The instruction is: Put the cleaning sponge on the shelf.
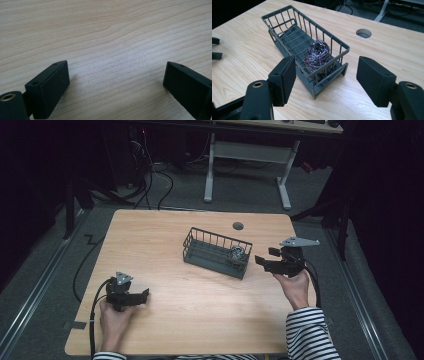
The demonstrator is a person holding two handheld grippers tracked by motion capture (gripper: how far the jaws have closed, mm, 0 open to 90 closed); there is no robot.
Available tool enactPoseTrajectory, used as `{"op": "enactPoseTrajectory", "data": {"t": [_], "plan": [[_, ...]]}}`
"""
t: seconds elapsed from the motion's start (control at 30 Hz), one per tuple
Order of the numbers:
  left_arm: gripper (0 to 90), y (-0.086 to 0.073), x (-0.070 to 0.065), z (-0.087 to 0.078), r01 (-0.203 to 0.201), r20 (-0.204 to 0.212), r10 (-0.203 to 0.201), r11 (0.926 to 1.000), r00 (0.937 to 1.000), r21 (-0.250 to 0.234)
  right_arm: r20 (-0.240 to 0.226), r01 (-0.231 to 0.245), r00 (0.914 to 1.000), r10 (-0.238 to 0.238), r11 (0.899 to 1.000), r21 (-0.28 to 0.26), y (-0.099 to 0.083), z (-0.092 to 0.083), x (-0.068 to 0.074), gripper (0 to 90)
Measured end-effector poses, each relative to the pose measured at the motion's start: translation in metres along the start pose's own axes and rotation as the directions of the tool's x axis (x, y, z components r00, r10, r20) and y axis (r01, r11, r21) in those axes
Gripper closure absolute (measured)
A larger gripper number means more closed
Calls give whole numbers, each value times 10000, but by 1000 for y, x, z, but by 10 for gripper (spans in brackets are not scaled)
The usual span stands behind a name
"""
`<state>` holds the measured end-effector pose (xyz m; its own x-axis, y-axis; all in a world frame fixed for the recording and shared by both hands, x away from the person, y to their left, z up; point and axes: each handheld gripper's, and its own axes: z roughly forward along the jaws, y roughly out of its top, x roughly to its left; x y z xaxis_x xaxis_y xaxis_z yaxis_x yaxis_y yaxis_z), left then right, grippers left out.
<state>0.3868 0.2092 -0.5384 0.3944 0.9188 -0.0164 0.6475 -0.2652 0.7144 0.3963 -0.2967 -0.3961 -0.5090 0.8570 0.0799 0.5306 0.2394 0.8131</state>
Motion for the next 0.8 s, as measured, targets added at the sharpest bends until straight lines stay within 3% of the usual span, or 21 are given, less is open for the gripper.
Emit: {"op": "enactPoseTrajectory", "data": {"t": [0.23,0.57,0.8], "plan": [[70,0,0,0,2,2,-2,10000,10000,-3,-3,81,10000,-81,9993,-357,-4,-15,3,326],[71,0,0,0,-4,-1,4,10000,10000,0,-25,-190,9998,189,9988,-451,-24,-26,2,328],[72,0,0,0,-5,-2,5,10000,10000,-1,-20,-410,9992,410,9958,-814,-38,-41,1,332]]}}
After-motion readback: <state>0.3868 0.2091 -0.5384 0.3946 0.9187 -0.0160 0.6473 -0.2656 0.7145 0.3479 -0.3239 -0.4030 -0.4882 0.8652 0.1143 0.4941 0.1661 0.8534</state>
